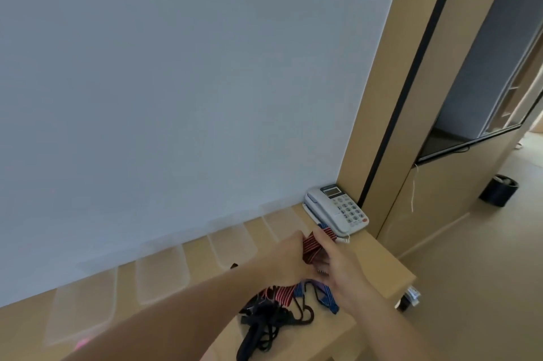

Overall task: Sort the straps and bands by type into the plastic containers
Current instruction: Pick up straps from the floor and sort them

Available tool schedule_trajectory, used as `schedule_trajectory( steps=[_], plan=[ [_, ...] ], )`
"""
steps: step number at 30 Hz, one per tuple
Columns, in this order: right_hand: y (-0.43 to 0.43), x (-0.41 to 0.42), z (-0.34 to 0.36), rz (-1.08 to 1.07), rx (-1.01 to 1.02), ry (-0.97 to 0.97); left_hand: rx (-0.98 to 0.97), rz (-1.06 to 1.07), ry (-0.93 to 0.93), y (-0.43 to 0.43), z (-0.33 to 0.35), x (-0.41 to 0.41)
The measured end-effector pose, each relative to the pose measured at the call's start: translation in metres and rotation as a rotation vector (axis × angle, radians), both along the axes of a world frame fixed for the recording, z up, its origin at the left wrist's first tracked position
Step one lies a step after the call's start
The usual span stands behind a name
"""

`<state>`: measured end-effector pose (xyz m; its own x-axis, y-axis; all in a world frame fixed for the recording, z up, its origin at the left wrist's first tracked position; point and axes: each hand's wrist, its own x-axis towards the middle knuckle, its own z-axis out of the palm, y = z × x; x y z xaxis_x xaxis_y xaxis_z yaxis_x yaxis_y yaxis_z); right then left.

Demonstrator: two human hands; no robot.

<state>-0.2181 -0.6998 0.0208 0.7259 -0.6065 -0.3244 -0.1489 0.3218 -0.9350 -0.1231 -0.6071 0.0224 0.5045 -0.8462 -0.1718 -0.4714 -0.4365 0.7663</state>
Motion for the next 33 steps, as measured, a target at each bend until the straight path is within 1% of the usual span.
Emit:
schedule_trajectory(
  steps=[4, 6, 8, 10, 11, 14, 17, 20, 25, 27, 29, 31, 33],
  plan=[
    [-0.045, 0.005, -0.001, -0.003, -0.137, 0.012, 0.013, 0.120, 0.015, -0.036, 0.001, -0.004],
    [-0.069, 0.010, 0.000, 0.007, -0.139, 0.006, -0.022, 0.152, 0.096, -0.053, -0.002, -0.006],
    [-0.097, 0.018, -0.002, 0.021, -0.153, 0.014, -0.058, 0.168, 0.229, -0.068, -0.003, -0.009],
    [-0.122, 0.027, -0.006, 0.070, -0.198, 0.051, -0.052, 0.189, 0.295, -0.079, -0.005, -0.008],
    [-0.134, 0.032, -0.010, 0.106, -0.202, 0.080, -0.017, 0.200, 0.283, -0.082, -0.006, -0.007],
    [-0.161, 0.047, -0.030, 0.243, -0.226, 0.197, 0.142, 0.236, 0.169, -0.079, -0.014, 0.000],
    [-0.174, 0.062, -0.060, 0.380, -0.427, 0.351, 0.226, 0.278, 0.094, -0.068, -0.023, 0.007],
    [-0.175, 0.072, -0.094, 0.479, -0.639, 0.448, 0.265, 0.351, 0.076, -0.054, -0.030, 0.014],
    [-0.169, 0.074, -0.131, 0.507, -0.910, 0.554, 0.310, 0.458, 0.051, -0.028, -0.041, 0.022],
    [-0.168, 0.072, -0.140, 0.530, -0.961, 0.581, 0.305, 0.499, 0.055, -0.021, -0.044, 0.021],
    [-0.168, 0.073, -0.140, 0.531, -1.003, 0.613, 0.300, 0.529, 0.057, -0.016, -0.046, 0.019],
    [-0.167, 0.075, -0.133, 0.492, -1.088, 0.638, 0.294, 0.557, 0.050, -0.009, -0.047, 0.017],
    [-0.160, 0.077, -0.118, 0.437, -1.182, 0.594, 0.278, 0.591, 0.036, -0.001, -0.047, 0.015]
  ],
)
